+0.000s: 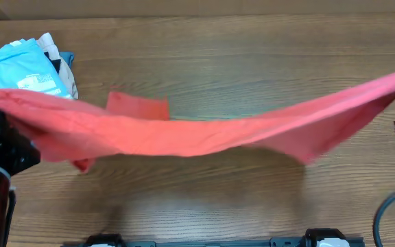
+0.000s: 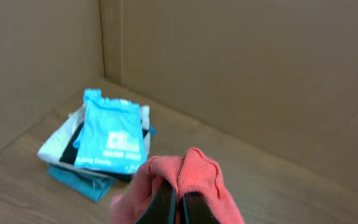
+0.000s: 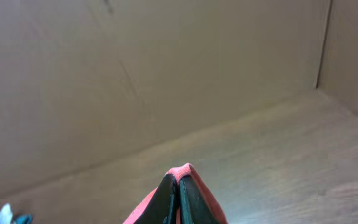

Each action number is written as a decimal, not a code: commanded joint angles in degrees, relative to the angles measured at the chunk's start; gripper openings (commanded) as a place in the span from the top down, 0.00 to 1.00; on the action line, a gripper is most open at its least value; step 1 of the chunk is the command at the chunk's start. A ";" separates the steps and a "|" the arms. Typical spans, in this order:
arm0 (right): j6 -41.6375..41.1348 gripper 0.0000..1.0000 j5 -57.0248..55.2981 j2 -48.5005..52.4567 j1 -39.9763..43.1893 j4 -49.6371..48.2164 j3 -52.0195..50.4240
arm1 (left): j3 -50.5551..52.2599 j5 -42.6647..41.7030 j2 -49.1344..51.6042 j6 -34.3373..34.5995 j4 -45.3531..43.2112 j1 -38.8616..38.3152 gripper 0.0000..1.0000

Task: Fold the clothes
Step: 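Lift the shirt with both grippers and stretch it apart in the air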

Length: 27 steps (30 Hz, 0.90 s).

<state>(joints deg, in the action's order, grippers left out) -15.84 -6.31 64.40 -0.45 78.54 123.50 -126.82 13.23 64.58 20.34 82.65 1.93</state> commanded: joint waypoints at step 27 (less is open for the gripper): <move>0.94 0.96 -3.13 39.10 4.50 -19.28 9.42 | -7.87 -23.82 39.56 -4.17 -38.84 2.40 0.96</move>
<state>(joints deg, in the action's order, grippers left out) -15.75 -8.34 108.07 2.90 60.62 124.86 -127.74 -6.76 107.74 16.10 46.96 2.42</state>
